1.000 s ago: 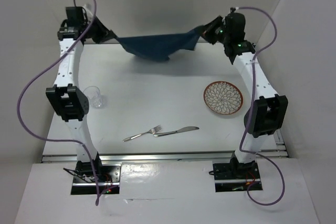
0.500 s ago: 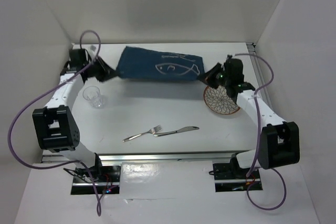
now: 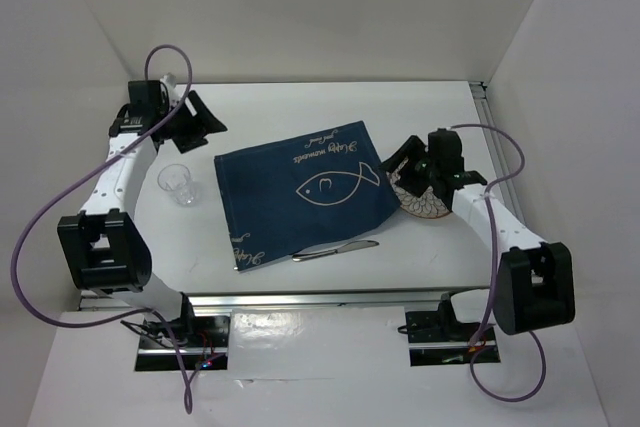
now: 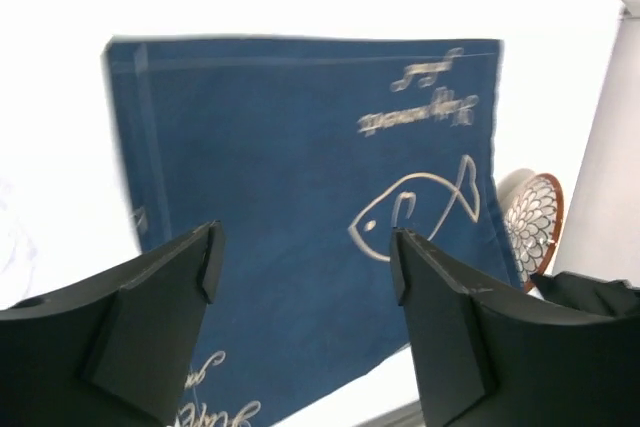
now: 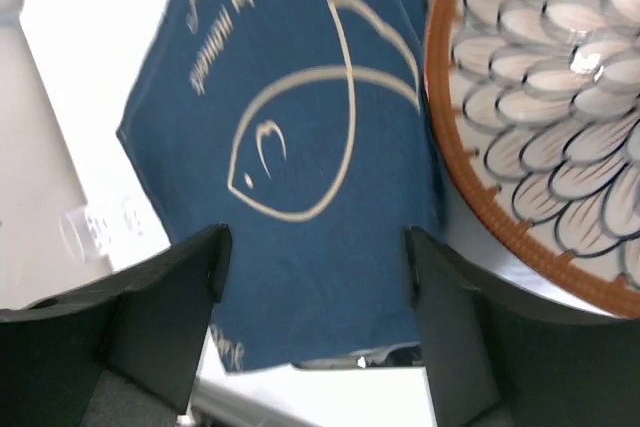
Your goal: Set the dinner table for one person
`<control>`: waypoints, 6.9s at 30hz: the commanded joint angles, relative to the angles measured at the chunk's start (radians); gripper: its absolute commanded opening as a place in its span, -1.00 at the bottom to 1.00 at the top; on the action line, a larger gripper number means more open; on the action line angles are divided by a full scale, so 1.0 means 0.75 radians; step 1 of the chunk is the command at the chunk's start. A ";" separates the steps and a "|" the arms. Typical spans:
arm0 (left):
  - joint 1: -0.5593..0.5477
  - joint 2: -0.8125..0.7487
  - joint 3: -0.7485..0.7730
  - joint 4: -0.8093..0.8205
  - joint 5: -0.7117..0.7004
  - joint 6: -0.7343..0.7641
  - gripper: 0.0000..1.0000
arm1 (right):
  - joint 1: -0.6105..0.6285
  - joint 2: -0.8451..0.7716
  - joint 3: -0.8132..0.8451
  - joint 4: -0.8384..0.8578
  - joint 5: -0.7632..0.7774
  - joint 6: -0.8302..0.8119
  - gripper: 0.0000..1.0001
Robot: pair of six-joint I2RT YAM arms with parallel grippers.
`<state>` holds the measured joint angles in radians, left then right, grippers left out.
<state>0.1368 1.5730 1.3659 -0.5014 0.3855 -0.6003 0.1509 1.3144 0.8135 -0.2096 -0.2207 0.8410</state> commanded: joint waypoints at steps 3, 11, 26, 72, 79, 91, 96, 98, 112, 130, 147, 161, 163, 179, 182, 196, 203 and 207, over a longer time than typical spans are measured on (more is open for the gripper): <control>-0.121 0.019 0.095 -0.070 -0.029 0.097 0.12 | 0.056 -0.094 0.236 -0.072 0.235 -0.111 0.30; -0.231 0.156 -0.054 -0.168 -0.268 -0.005 -0.88 | 0.192 0.229 0.508 -0.213 0.235 -0.338 -0.64; -0.287 0.739 0.291 -0.335 -0.369 -0.003 -0.88 | 0.265 0.700 0.599 -0.260 0.110 -0.371 -0.66; -0.260 0.572 0.907 -0.559 -0.487 0.115 -0.71 | 0.382 0.718 0.780 -0.332 0.233 -0.340 -0.06; -0.156 0.272 0.734 -0.516 -0.629 0.142 -0.40 | 0.441 0.520 0.861 -0.391 0.307 -0.383 0.41; -0.021 -0.201 0.263 -0.434 -0.584 0.219 0.41 | 0.310 -0.013 0.397 -0.641 0.618 -0.138 0.99; -0.021 -0.287 0.167 -0.354 -0.433 0.203 0.43 | 0.055 -0.328 0.068 -0.670 0.446 0.108 0.99; -0.021 -0.302 0.153 -0.342 -0.393 0.203 0.43 | -0.021 -0.433 0.000 -0.670 0.393 0.161 0.99; -0.049 -0.326 0.126 -0.342 -0.303 0.215 0.46 | -0.269 -0.491 -0.383 -0.296 0.220 0.319 0.86; -0.074 -0.289 0.087 -0.303 -0.289 0.215 0.46 | -0.353 -0.255 -0.575 0.128 0.165 0.390 0.32; -0.086 -0.277 0.087 -0.303 -0.277 0.228 0.43 | -0.353 -0.331 -0.261 0.010 0.264 0.123 -1.00; -0.086 -0.357 0.075 -0.303 -0.275 0.215 0.43 | -0.099 0.057 0.300 0.081 -0.350 -0.099 -1.00; -0.086 -0.357 0.075 -0.315 -0.275 0.203 0.43 | 0.015 0.135 0.365 0.126 -0.362 -0.086 -1.00; -0.086 -0.396 0.007 -0.354 -0.299 0.203 0.46 | 0.286 0.665 0.570 0.269 -0.436 0.008 -1.00; -0.086 -0.396 -0.005 -0.354 -0.299 0.203 0.46 | 0.286 0.736 0.584 0.282 -0.499 0.020 -1.00; -0.086 -0.396 -0.048 -0.354 -0.326 0.203 0.46 | 0.286 0.804 0.572 0.277 -0.508 0.059 -1.00; -0.086 -0.408 -0.048 -0.354 -0.350 0.191 0.54 | 0.286 0.831 0.586 0.196 -0.454 0.047 -0.98; -0.086 -0.408 -0.048 -0.366 -0.379 0.177 0.54 | 0.286 0.831 0.613 0.128 -0.424 0.034 -0.29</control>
<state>0.0757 1.2980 1.3277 -0.7841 0.1303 -0.4522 0.3668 1.9598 1.1873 -0.1520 -0.4953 0.8684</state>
